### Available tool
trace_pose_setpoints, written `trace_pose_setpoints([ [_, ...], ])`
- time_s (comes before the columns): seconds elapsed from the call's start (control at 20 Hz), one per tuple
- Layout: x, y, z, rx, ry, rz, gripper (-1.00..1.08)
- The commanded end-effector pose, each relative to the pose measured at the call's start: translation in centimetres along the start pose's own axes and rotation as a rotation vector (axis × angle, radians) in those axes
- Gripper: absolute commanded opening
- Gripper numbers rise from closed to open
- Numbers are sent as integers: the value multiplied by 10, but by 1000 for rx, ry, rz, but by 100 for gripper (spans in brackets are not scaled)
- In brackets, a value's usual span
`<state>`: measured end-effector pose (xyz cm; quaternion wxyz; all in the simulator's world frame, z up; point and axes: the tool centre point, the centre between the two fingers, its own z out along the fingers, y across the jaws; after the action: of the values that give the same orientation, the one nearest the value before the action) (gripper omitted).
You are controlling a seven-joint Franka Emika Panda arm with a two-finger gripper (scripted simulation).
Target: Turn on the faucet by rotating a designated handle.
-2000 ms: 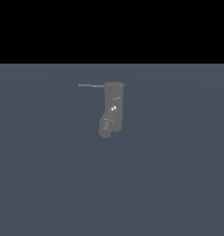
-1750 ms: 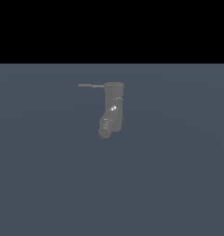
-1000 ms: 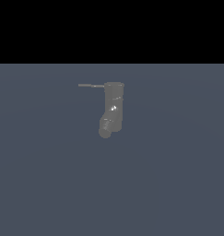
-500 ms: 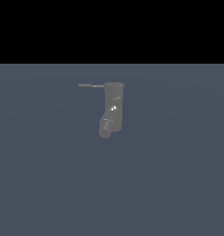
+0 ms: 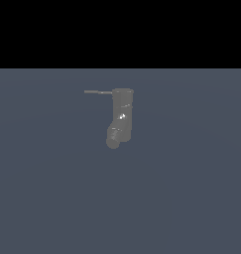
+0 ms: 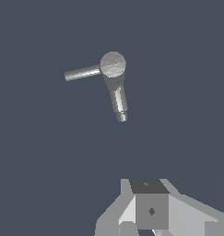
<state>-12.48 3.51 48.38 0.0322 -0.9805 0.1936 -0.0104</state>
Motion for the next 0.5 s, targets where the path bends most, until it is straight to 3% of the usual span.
trace_pose_setpoints([
  [0.0,14,-8,7,10,-10,67,-100],
  [0.45,65,-38,39,28,-41,310,-100],
])
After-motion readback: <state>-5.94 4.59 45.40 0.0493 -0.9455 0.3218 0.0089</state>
